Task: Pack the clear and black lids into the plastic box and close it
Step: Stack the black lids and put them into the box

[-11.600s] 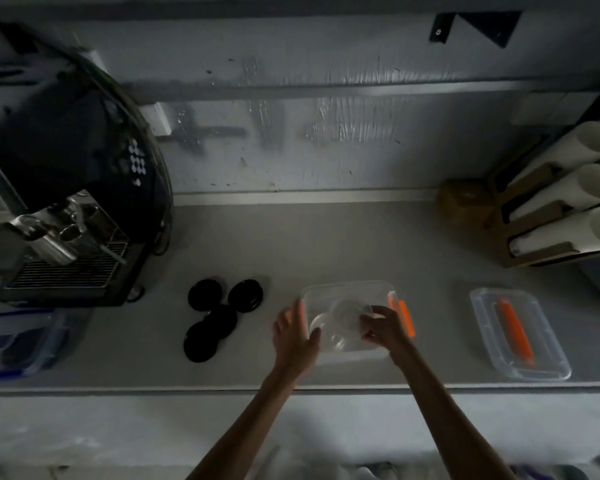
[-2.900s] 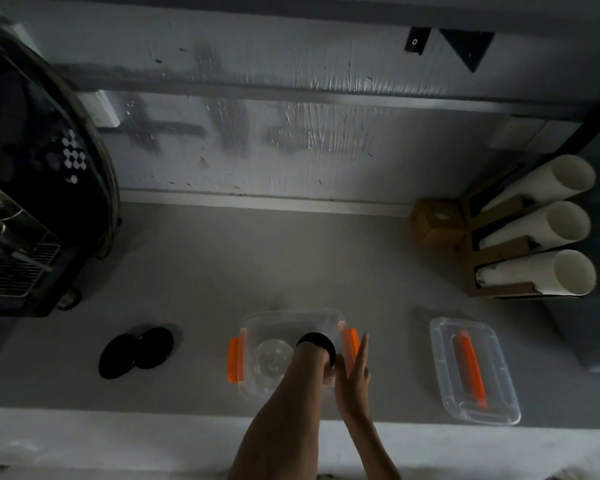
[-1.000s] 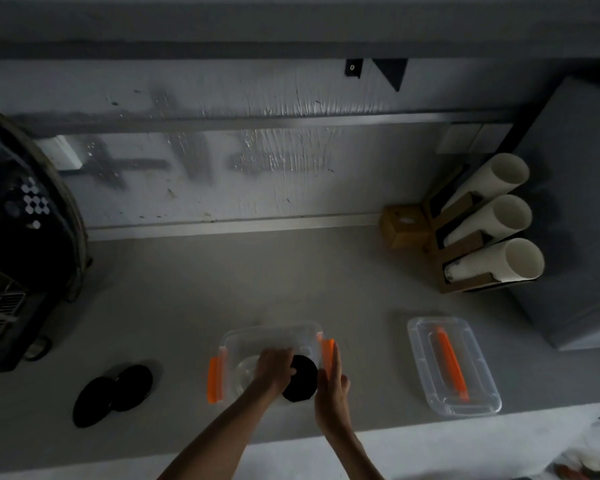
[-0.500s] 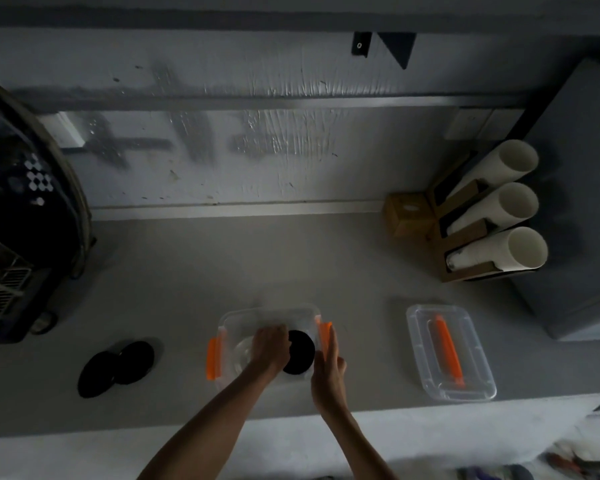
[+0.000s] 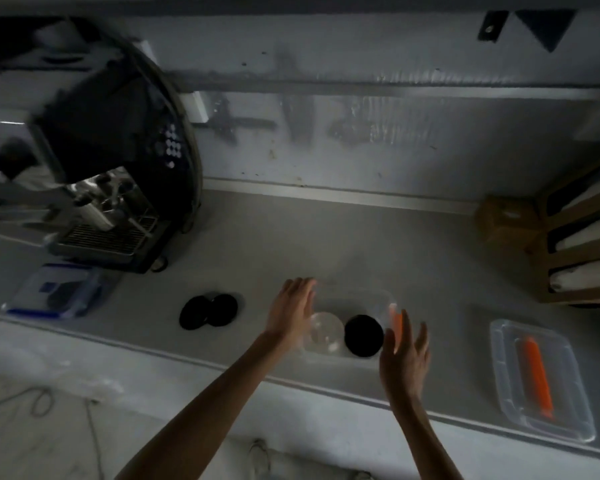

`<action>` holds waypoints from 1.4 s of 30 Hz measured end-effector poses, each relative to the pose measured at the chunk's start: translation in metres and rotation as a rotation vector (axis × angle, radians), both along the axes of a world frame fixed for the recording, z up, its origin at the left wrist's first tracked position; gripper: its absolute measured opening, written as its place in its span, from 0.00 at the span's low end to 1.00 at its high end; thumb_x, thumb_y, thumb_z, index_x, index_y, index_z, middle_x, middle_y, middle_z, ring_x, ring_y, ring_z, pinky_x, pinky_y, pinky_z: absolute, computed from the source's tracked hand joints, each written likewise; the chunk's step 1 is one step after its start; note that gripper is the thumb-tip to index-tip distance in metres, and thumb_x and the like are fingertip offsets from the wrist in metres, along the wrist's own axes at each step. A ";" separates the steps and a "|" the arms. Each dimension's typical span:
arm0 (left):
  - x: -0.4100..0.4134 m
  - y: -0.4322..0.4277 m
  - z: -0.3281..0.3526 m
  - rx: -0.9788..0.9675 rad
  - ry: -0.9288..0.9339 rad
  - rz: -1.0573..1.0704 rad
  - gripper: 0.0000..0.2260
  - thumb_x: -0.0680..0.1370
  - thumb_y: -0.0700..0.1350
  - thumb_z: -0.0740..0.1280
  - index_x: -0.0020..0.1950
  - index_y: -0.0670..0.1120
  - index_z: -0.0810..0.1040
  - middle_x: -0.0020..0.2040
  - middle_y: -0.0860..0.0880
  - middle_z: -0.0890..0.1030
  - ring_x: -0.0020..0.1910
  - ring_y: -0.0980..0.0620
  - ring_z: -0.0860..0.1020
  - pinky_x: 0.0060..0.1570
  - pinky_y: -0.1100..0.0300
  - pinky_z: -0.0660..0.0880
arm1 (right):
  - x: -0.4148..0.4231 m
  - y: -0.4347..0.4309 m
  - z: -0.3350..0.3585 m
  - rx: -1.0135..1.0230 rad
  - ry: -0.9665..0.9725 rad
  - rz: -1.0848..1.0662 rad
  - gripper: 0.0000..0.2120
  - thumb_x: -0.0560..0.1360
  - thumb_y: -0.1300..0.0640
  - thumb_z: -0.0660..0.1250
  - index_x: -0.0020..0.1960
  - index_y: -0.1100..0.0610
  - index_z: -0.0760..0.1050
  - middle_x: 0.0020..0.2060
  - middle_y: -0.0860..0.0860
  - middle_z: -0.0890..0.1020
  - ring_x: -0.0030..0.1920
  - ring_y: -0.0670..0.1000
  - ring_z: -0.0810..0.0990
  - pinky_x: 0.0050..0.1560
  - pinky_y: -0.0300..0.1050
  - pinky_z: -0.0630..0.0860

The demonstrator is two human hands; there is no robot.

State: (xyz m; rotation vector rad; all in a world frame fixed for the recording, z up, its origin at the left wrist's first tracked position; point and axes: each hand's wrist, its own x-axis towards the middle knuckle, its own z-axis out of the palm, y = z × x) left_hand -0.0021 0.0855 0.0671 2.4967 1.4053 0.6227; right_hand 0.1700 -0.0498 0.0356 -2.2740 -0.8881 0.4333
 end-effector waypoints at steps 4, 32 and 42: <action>-0.075 0.020 -0.007 -0.044 -0.035 0.147 0.13 0.78 0.38 0.64 0.61 0.39 0.78 0.54 0.40 0.83 0.52 0.39 0.79 0.53 0.49 0.76 | -0.056 0.026 0.031 0.372 -0.232 0.171 0.16 0.79 0.59 0.58 0.60 0.63 0.80 0.57 0.58 0.83 0.60 0.58 0.80 0.66 0.51 0.71; -0.291 0.141 -0.114 -0.693 0.400 0.061 0.30 0.76 0.54 0.66 0.75 0.46 0.60 0.76 0.43 0.61 0.75 0.41 0.60 0.71 0.47 0.62 | -0.303 0.218 -0.083 -0.495 0.450 0.029 0.18 0.77 0.63 0.63 0.66 0.58 0.67 0.58 0.62 0.79 0.54 0.64 0.82 0.55 0.61 0.80; -0.298 0.127 -0.099 -0.964 -0.245 0.401 0.17 0.74 0.44 0.71 0.56 0.35 0.74 0.53 0.37 0.79 0.53 0.40 0.79 0.46 0.51 0.74 | -0.302 0.193 -0.075 -0.142 0.728 0.074 0.19 0.76 0.64 0.69 0.65 0.66 0.72 0.50 0.59 0.79 0.48 0.60 0.81 0.50 0.59 0.79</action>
